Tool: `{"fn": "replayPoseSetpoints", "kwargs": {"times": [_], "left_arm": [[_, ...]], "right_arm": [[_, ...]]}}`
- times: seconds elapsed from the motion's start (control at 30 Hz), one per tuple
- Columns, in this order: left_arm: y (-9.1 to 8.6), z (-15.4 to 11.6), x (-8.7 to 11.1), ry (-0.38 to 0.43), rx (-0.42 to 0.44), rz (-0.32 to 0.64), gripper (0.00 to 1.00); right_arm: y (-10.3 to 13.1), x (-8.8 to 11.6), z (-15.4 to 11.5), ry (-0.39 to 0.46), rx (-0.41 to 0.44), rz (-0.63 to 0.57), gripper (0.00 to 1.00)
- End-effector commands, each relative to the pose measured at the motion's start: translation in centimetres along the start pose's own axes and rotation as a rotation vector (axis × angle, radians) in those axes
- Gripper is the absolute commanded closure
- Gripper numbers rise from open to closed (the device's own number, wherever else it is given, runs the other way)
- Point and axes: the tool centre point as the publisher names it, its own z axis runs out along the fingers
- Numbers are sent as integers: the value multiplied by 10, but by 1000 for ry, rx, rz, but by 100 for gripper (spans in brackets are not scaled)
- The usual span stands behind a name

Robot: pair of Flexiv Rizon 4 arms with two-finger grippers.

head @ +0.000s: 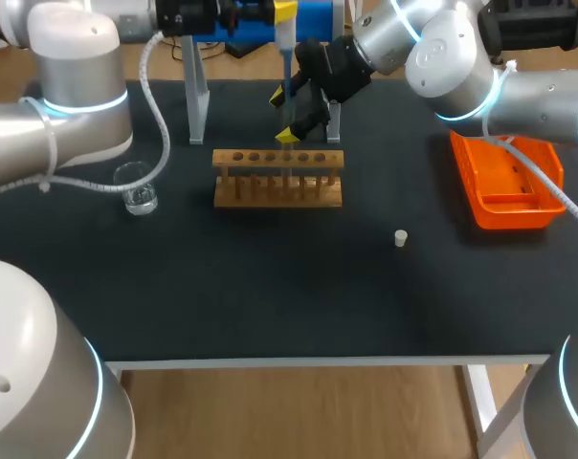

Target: Invert the test tube, pick up the pipette, mount the tip to pipette, aspirate from beaker and dispense into the tube, eject the tip, return the pipette, and cap with the stopper.

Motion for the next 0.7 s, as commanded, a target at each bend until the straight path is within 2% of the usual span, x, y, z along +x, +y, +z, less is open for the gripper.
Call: {"fn": "replayPoseSetpoints", "kwargs": {"times": [0.03, 0.7], "left_arm": [[4, 0, 1, -8, 6, 1, 100], [17, 3, -4, -13, -4, -15, 100]], "right_arm": [[0, 0, -2, 4, 4, 1, 0], [0, 0, -2, 4, 4, 1, 0]]}}
